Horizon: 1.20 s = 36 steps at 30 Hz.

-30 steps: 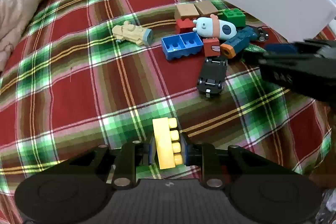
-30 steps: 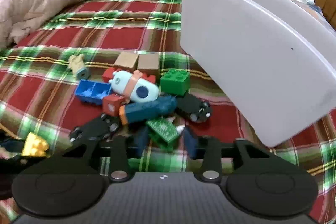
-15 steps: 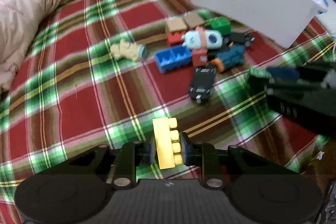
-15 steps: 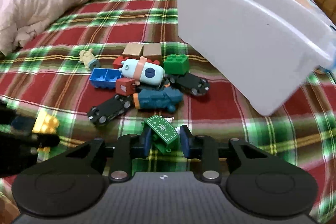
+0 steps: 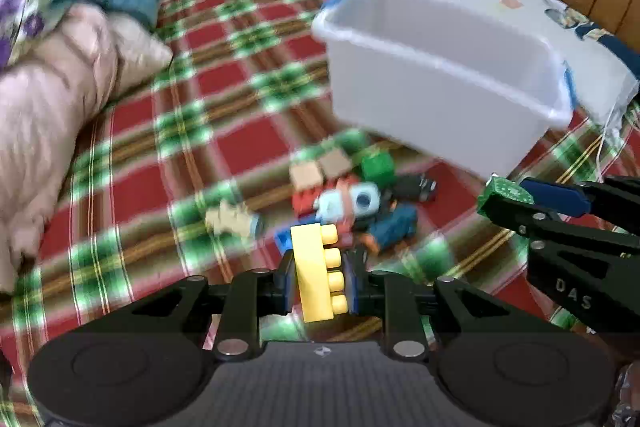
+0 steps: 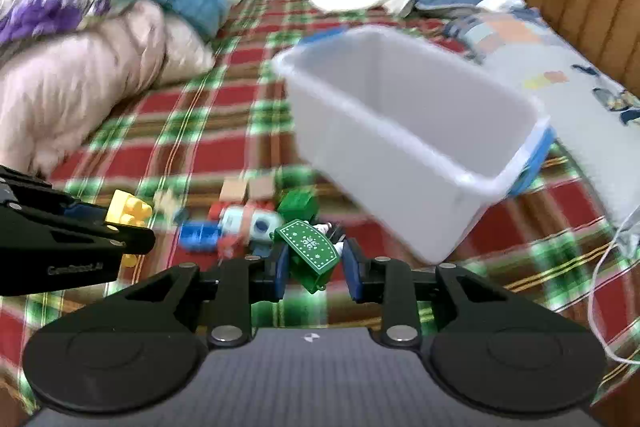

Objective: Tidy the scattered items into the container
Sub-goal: 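Carry the yellow block in the left tool and green block in the right tool into the bin, releasing both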

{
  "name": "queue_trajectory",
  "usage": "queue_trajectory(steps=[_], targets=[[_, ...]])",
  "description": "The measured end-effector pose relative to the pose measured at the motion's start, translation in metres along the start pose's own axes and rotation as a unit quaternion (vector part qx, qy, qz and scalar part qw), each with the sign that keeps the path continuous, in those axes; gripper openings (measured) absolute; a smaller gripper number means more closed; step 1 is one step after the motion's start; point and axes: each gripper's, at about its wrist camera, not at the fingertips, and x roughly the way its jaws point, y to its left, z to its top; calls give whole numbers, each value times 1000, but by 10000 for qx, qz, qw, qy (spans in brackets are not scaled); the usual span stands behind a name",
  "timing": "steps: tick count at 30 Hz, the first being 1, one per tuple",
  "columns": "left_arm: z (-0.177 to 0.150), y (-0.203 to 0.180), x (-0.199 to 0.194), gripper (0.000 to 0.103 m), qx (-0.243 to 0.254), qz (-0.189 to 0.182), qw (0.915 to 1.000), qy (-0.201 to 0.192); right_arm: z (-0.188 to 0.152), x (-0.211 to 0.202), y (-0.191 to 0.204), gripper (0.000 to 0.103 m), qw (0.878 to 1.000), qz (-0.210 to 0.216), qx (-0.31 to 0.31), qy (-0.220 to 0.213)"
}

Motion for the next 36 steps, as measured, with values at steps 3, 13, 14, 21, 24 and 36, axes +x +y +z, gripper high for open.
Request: queue_trajectory(steps=[3, 13, 14, 21, 24, 36], targets=[[22, -4, -5, 27, 101, 17, 9998, -155, 16, -9, -9, 32, 9997, -91, 85, -212], [96, -34, -11, 27, 476, -157, 9966, -653, 61, -9, -47, 32, 9967, -384, 222, -677], [104, -37, -9, 27, 489, -182, 9962, -693, 65, -5, -51, 32, 9965, -411, 213, -699], [154, -68, 16, 27, 680, -237, 9934, -897, 79, 17, -77, 32, 9956, -494, 230, -764], [168, -80, 28, 27, 778, -168, 9926, -918, 79, 25, -84, 32, 9954, -546, 216, -753], [163, -96, 59, 46, 1026, 75, 9920, -733, 73, 30, -86, 41, 9967, -533, 235, -573]])
